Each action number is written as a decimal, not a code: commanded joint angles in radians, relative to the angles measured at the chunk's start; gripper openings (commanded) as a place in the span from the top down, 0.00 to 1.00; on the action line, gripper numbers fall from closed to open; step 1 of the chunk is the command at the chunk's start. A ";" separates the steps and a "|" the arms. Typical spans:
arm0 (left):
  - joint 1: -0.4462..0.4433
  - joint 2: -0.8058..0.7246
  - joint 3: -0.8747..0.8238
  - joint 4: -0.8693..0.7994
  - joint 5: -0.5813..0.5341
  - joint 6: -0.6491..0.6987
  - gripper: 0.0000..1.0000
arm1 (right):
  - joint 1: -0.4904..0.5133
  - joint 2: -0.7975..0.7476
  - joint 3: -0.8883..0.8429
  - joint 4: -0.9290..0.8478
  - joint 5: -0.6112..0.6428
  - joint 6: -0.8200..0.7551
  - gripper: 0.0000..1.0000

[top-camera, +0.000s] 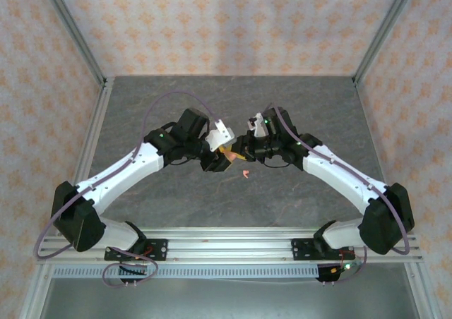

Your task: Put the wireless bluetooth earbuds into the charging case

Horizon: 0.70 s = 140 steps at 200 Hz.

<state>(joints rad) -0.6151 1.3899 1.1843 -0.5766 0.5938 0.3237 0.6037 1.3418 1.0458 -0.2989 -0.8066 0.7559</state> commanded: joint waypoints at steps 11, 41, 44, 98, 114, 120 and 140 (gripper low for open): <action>0.000 -0.075 0.040 0.052 -0.126 -0.064 0.40 | 0.001 -0.059 0.012 0.013 0.064 -0.002 0.95; 0.006 -0.122 0.050 0.087 -0.197 -0.162 0.28 | -0.002 -0.107 -0.014 0.063 0.137 -0.007 0.96; 0.008 -0.125 0.053 0.089 -0.201 -0.175 0.27 | -0.004 -0.112 -0.017 0.070 0.144 -0.007 0.96; 0.136 -0.199 0.061 0.138 -0.090 -0.465 0.19 | -0.035 -0.182 -0.055 0.200 0.195 -0.011 0.98; 0.206 -0.236 0.000 0.246 -0.001 -0.624 0.19 | -0.041 -0.199 -0.072 0.266 0.198 -0.010 0.98; 0.223 -0.252 -0.027 0.299 0.024 -0.683 0.19 | -0.042 -0.204 -0.080 0.293 0.199 -0.009 0.98; 0.246 -0.295 -0.094 0.424 0.055 -0.822 0.19 | -0.047 -0.213 -0.103 0.394 0.198 0.009 0.99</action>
<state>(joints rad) -0.3878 1.1461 1.1576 -0.3431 0.5476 -0.2375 0.5655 1.1652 0.9680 -0.0917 -0.6296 0.7586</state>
